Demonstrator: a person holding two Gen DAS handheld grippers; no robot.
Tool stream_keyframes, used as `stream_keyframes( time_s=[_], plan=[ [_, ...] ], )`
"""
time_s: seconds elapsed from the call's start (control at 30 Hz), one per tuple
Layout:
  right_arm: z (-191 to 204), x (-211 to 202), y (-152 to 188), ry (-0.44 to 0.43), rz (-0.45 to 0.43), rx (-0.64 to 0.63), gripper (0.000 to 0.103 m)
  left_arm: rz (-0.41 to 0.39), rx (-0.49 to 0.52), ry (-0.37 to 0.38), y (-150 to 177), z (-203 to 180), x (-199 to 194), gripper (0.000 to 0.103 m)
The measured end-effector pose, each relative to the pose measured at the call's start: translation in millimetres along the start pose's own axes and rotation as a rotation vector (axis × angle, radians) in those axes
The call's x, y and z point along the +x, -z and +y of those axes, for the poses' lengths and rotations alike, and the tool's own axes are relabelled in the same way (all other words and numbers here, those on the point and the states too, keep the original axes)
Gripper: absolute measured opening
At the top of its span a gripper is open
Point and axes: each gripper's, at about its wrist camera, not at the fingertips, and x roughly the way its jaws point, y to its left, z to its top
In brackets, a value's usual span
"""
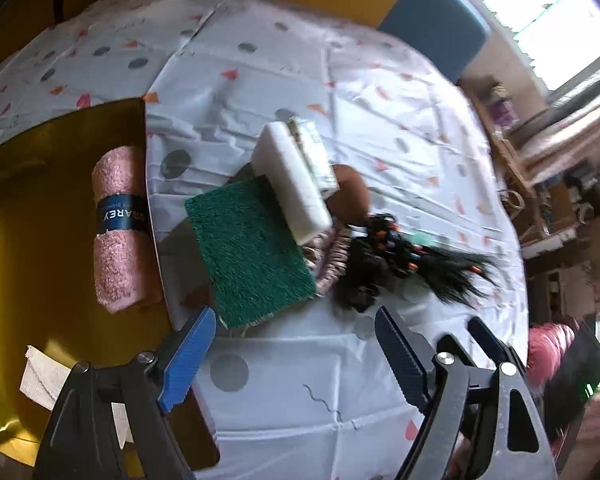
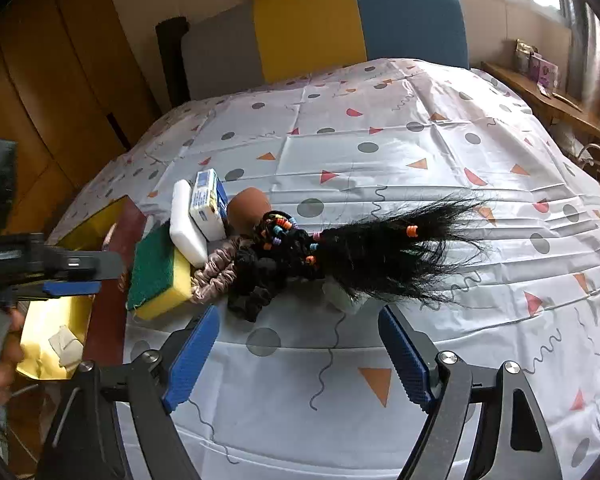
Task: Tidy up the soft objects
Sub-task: 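Grasp the green-and-yellow sponge with the left tool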
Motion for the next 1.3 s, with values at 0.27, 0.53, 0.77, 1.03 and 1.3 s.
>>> stream_keyframes(
  time_s=[0.27,0.53,0.77,1.03,1.3],
  plan=[
    [-5,-7,-3,-0.008,-0.022,0.027,0.086,0.081,-0.045,-0.066,-14,2,29,0.089],
    [-10,-12,-5,-0.022,-0.04,0.056,0.086,0.093,-0.047,-0.13,-20,-5,53,0.089],
    [-12,-13,-5,-0.02,-0.046,0.063,0.086,0.051,-0.003,-0.192,-24,-12,61,0.074],
    [-26,-17,-6,0.007,-0.063,0.122,0.086,-0.028,0.079,-0.134,9,-13,35,0.073],
    [-37,-17,-7,0.035,-0.059,0.169,0.086,-0.043,0.286,-0.077,85,-34,17,0.073]
  ],
)
